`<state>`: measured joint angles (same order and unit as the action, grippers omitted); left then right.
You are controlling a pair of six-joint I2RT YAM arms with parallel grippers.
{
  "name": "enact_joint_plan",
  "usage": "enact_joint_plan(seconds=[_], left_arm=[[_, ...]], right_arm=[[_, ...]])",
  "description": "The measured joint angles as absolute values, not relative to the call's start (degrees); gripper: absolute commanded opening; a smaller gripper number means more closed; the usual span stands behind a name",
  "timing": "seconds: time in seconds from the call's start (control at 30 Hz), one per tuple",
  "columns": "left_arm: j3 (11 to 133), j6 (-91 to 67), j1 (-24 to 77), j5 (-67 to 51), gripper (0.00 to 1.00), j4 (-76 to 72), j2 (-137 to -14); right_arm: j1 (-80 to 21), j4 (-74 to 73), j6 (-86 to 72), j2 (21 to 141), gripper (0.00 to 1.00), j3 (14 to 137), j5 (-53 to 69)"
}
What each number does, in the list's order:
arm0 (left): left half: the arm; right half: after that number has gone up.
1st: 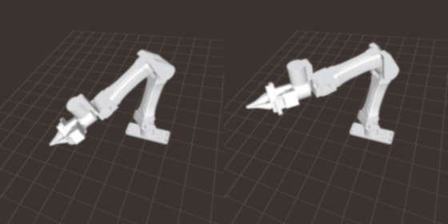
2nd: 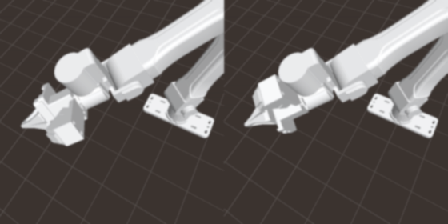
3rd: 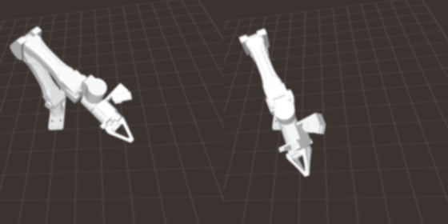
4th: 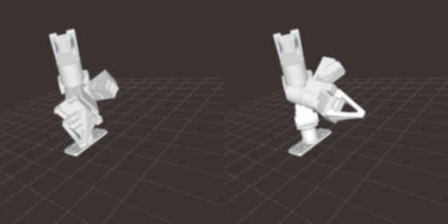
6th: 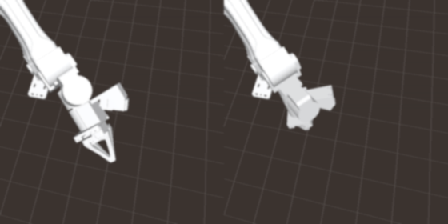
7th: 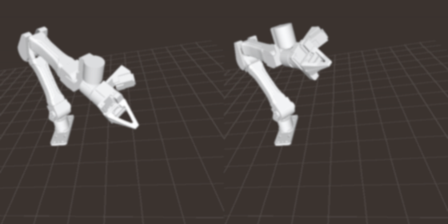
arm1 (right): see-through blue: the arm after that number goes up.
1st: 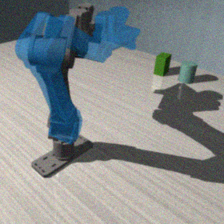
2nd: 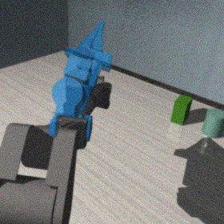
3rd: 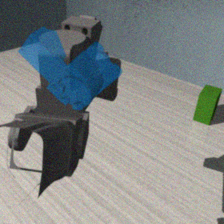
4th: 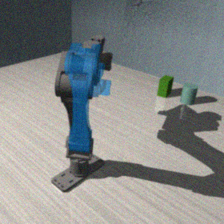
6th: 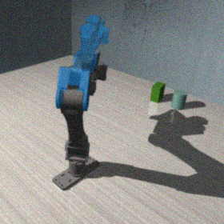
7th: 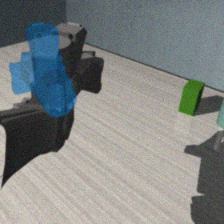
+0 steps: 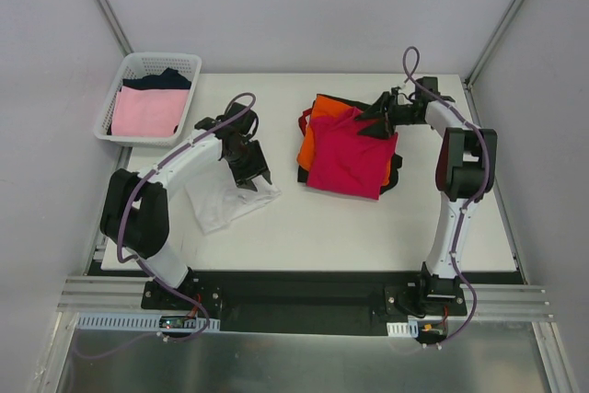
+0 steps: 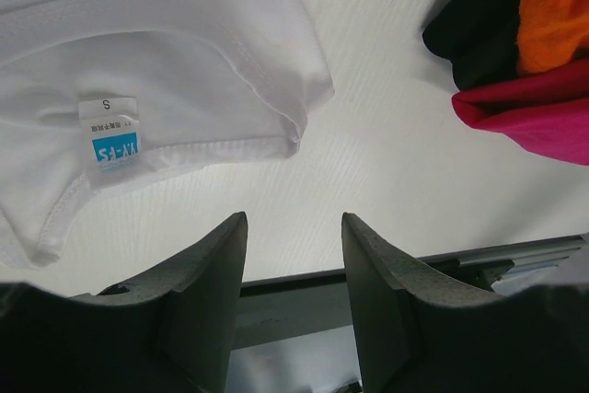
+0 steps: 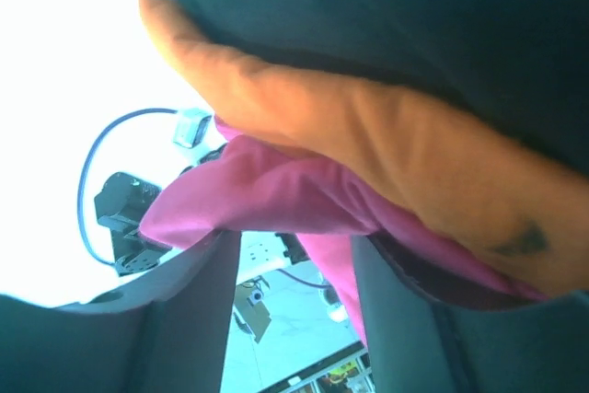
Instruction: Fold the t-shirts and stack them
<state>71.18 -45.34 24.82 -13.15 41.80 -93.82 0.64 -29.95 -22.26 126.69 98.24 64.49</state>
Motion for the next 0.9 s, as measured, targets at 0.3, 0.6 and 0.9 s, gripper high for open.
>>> enact_joint_plan(seconds=[0.3, 0.6, 0.9], left_arm=[[71.5, -45.8, 24.8, -5.5, 0.48, 41.9, -87.2], [67.1, -49.0, 24.7, 3.4, 0.5, 41.1, -70.5], [49.2, -57.3, 17.5, 3.7, 0.51, 42.7, -59.4]], right_arm=[[-2.5, -9.0, -37.5, 118.8, 0.66, 89.6, 66.9], [-9.4, -2.5, -44.3, 113.0, 0.66, 94.8, 67.3], [-28.5, -26.2, -23.8, 116.5, 0.68, 96.8, 63.3]])
